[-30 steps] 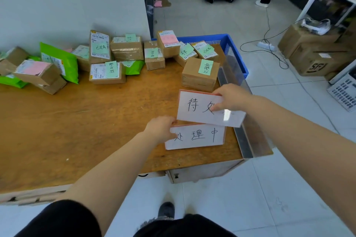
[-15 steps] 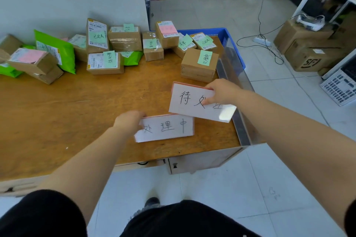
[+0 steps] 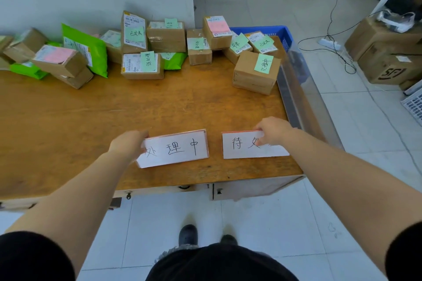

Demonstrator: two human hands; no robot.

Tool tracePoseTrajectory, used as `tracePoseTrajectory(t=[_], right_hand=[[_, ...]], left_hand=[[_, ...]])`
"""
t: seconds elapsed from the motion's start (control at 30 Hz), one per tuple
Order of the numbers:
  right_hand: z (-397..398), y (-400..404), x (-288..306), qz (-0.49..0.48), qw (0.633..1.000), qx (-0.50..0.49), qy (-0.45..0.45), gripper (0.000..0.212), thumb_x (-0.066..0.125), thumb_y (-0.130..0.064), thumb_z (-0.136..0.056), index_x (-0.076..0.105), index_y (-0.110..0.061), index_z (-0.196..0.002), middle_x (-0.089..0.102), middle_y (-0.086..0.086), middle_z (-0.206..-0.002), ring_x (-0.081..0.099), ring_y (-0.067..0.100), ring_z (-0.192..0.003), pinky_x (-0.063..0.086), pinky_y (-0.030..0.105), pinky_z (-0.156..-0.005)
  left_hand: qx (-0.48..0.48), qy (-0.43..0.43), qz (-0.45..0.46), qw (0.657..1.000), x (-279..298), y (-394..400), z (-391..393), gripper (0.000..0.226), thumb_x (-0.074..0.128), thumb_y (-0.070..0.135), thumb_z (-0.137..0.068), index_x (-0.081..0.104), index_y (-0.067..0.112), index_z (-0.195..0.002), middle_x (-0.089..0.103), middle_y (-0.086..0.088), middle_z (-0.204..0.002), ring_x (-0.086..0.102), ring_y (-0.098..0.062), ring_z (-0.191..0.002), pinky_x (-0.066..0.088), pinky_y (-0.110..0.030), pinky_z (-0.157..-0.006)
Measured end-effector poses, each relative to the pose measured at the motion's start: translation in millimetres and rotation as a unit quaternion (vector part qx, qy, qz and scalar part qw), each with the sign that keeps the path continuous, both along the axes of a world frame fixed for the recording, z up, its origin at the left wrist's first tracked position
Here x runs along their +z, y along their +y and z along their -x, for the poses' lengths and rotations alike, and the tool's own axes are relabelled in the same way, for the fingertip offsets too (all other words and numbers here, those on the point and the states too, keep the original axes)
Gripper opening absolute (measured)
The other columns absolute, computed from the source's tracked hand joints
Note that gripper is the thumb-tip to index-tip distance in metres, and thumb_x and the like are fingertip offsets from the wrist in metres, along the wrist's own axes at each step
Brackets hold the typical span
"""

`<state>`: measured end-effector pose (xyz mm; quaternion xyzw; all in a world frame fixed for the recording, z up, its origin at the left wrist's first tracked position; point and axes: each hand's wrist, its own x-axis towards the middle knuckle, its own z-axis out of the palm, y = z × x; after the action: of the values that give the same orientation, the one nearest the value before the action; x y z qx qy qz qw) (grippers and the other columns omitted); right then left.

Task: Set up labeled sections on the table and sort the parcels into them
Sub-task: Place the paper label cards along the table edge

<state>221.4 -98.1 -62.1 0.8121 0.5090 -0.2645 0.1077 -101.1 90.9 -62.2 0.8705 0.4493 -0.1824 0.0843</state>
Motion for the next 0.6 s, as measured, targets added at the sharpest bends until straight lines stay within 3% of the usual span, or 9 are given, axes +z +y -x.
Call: tracePoseTrajectory(t=[0.1,0.23,0.3,0.4,0.47,0.6], right_hand=[[0.1,1.9,-6.0,0.008,1.0,0.005,-0.018,0.044,0.067,-0.043,-0.08,0.06,-0.024,-0.119,0.064,-0.001,-0.11,0.059,0.021,-0.097,0.049,0.032,-0.07],[18.1,24.0,9.7,0.034,0.995,0.075,-0.054,0.092,0.069,-0.06,-0.069,0.03,-0.021,-0.143,0.05,0.002,-0.136,0.05,0.025,-0.12,0.05,0.038,-0.087],[45.4,44.7,20.4,-0.01,0.992,0.12,-0.041,0.1,0.066,-0.064,-0.07,0.019,-0.023,-0.147,0.04,0.002,-0.146,0.041,0.026,-0.131,0.045,0.042,-0.097],[104.5,78.3,24.2,-0.076,0.978,0.193,-0.025,0.091,0.065,-0.061,-0.074,0.025,-0.022,-0.146,0.037,0.001,-0.148,0.037,0.025,-0.134,0.04,0.043,-0.103],[144.0,96.5,13.7,-0.071,0.972,0.222,-0.021,0.075,0.065,-0.053,-0.078,0.037,-0.02,-0.138,0.05,0.003,-0.137,0.048,0.026,-0.123,0.046,0.042,-0.094],[196.1,126.4,-12.3,-0.093,0.982,0.165,-0.004,0.037,0.06,-0.032,-0.089,0.048,-0.015,-0.119,0.06,0.004,-0.115,0.058,0.028,-0.101,0.047,0.035,-0.069]], left_hand=[[0.007,-0.024,0.003,1.0,-1.8,-0.6,3.5,0.032,0.057,0.016,-0.088,0.053,0.018,-0.119,0.063,-0.008,-0.105,0.058,-0.025,-0.091,0.051,-0.036,-0.071],[0.022,-0.07,0.009,0.997,-4.8,-1.1,9.8,0.032,0.059,0.016,-0.087,0.054,0.017,-0.119,0.063,-0.007,-0.11,0.056,-0.024,-0.092,0.049,-0.035,-0.071],[0.022,-0.088,0.018,0.996,-6.3,0.8,14.2,0.035,0.059,0.018,-0.088,0.053,0.017,-0.122,0.061,-0.006,-0.117,0.056,-0.024,-0.101,0.05,-0.037,-0.079],[0.003,-0.099,0.028,0.995,-10.9,6.8,22.1,0.042,0.059,0.023,-0.089,0.049,0.02,-0.129,0.056,-0.004,-0.128,0.054,-0.024,-0.112,0.049,-0.039,-0.088],[-0.011,-0.111,0.031,0.993,-13.6,13.6,28.7,0.041,0.058,0.024,-0.089,0.049,0.021,-0.128,0.056,-0.003,-0.128,0.053,-0.023,-0.113,0.049,-0.039,-0.089],[-0.03,-0.123,0.034,0.991,-17.3,34.3,53.3,0.038,0.059,0.025,-0.089,0.052,0.018,-0.125,0.057,-0.001,-0.123,0.054,-0.022,-0.111,0.048,-0.035,-0.086]])
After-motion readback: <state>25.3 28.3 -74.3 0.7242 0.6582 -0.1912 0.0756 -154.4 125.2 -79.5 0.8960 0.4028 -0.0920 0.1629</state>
